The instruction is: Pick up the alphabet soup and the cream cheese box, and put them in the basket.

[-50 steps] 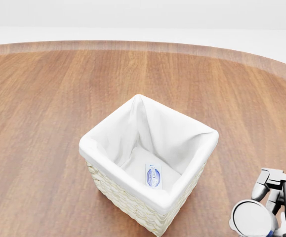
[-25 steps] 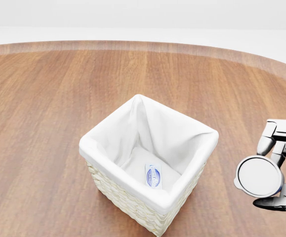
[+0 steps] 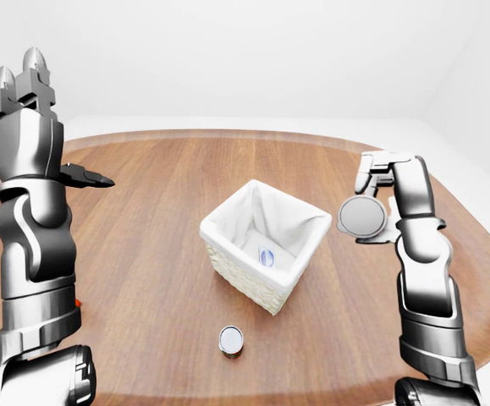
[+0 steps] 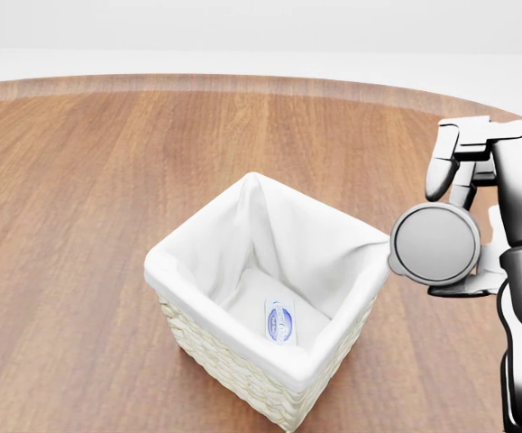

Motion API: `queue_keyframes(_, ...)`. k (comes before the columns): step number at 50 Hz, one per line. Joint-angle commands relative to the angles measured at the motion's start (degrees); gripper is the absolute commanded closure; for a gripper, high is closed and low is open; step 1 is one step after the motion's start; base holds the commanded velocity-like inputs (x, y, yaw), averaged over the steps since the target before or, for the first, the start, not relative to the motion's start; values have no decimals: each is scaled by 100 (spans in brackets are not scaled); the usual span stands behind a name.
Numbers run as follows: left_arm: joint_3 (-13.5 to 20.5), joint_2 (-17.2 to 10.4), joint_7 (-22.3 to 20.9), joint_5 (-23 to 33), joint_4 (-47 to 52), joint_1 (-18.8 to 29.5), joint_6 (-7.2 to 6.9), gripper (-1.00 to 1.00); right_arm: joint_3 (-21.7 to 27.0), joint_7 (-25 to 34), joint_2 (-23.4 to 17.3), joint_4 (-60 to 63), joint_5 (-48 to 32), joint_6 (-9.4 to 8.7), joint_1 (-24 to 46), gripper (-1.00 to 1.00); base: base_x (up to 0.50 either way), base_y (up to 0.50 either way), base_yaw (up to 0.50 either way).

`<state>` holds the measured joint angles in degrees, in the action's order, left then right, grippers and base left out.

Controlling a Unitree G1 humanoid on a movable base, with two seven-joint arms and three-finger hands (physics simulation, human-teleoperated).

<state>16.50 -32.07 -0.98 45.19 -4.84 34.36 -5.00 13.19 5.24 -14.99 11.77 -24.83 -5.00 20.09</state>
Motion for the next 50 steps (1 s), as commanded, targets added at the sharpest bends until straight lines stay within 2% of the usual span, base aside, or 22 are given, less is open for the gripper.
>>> queue_keyframes(1,10,-2,-4,-17,33,-5,0,-100,-421,-180,110,-423,313,0,628,100,0,0,0)
queue_keyframes(22,27,-2,20,-55,68,-43,0,-100,-991,-425,564,-1980,140,0,1609,100,0,0,0)
queue_keyframes(50,24,-17,14,-67,32,-12,0,-100,-1255,-630,1049,-4634,579,0,2831,100,0,0,0)
